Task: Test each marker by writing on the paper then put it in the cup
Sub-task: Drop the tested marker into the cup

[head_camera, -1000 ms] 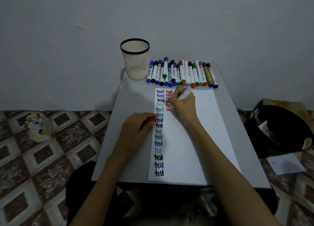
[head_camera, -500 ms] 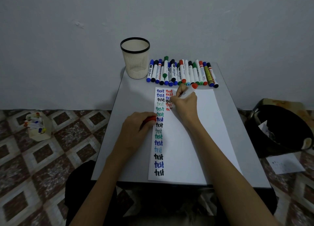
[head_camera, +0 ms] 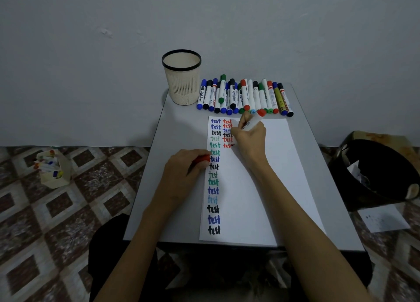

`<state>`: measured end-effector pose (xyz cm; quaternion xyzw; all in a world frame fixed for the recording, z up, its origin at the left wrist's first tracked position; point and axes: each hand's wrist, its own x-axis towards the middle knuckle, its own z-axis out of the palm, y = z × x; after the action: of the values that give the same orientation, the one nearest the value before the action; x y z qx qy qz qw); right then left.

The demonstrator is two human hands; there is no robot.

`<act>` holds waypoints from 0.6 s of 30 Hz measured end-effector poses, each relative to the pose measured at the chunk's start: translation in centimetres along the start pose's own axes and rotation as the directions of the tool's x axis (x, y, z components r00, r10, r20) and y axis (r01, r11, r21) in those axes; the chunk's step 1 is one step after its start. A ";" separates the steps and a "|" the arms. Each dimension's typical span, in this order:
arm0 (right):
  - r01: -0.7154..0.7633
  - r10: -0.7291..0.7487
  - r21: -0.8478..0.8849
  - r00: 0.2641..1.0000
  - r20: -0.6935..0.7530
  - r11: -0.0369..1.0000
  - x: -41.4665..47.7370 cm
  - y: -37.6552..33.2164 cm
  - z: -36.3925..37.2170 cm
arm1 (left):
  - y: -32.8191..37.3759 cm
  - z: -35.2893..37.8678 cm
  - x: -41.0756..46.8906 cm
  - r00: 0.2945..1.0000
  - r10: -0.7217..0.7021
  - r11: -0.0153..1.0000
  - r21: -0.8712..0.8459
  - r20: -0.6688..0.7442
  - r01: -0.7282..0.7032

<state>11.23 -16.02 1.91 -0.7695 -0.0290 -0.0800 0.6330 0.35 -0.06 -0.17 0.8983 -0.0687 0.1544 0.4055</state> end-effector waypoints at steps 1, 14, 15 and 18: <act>-0.007 0.007 0.013 1.000 -0.009 1.000 0.1 0.0 0.0 | 0.0 0.0 0.0 1.000 0.000 1.000 -0.001 0.001 0.000; -0.067 0.057 0.159 0.996 0.065 0.985 0.2 0.0 -0.2 | 0.2 0.1 0.1 1.000 0.010 1.000 0.001 -0.008 -0.010; -0.057 0.047 0.201 0.997 0.054 0.978 0.2 -0.1 -0.3 | 0.2 0.0 0.1 1.000 0.010 1.000 -0.001 -0.010 -0.010; -0.092 0.082 0.450 0.996 0.042 0.888 0.3 -0.4 -1.1 | 0.2 0.1 0.1 1.000 0.008 1.000 -0.006 -0.011 -0.008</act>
<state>11.39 -17.00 2.57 -0.6027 -0.0190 -0.0345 0.7970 0.39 -0.26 -0.03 0.8960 -0.0706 0.1606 0.4079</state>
